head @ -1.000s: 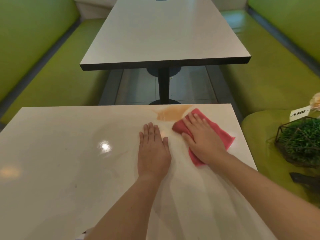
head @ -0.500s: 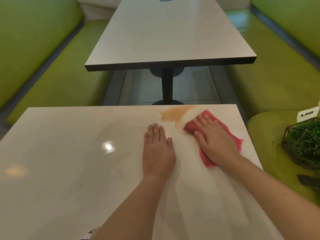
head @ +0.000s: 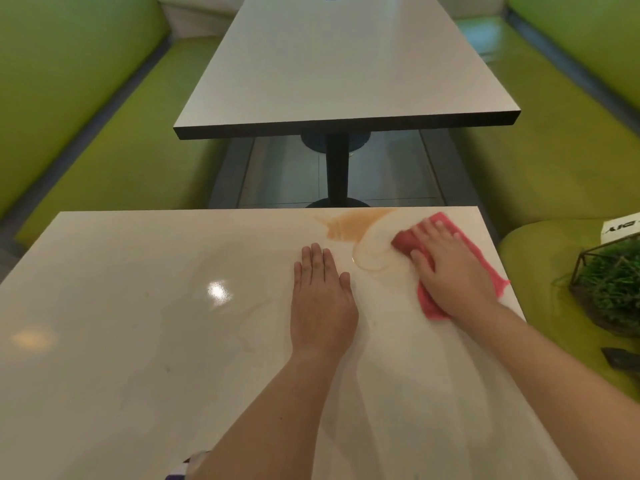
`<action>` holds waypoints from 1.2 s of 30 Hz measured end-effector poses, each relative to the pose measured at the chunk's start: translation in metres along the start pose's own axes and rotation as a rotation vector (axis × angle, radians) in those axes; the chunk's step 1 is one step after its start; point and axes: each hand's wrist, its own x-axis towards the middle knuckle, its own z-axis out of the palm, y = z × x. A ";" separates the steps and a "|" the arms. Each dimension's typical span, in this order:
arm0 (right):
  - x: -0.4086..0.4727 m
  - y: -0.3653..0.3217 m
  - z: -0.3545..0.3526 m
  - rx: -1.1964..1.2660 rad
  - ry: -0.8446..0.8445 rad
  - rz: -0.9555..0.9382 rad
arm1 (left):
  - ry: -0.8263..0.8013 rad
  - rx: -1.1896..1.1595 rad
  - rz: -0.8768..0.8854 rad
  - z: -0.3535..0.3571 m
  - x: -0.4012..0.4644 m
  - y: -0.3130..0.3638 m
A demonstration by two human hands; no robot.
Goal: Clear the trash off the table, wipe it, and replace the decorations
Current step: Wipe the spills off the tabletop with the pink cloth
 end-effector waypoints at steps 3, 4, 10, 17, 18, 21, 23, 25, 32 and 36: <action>0.023 -0.017 0.008 -0.046 0.003 0.105 | -0.030 0.007 -0.004 0.000 0.000 -0.001; 0.019 -0.026 0.011 -0.044 -0.007 0.063 | -0.036 0.006 -0.005 0.000 -0.001 -0.002; -0.025 -0.006 0.002 0.067 0.001 -0.096 | -0.037 0.005 0.004 -0.002 0.000 0.001; 0.065 -0.027 0.017 0.150 0.103 0.153 | 0.007 0.003 0.004 0.003 0.001 0.000; 0.064 -0.040 0.016 0.197 0.085 0.101 | 0.009 0.000 0.002 0.003 0.001 0.000; 0.032 -0.056 0.017 0.133 -0.012 -0.127 | 0.000 -0.003 -0.002 0.002 0.001 0.000; 0.006 -0.039 0.014 0.068 -0.050 -0.220 | 0.002 -0.005 0.000 0.001 0.000 0.001; 0.006 -0.017 0.005 0.063 -0.032 -0.157 | -0.005 -0.013 0.000 0.000 0.001 0.001; 0.029 -0.057 0.018 0.057 -0.008 -0.062 | -0.014 -0.040 -0.012 -0.001 0.000 -0.002; -0.020 -0.049 0.011 0.053 -0.043 -0.200 | -0.051 -0.086 -0.024 -0.012 0.002 -0.004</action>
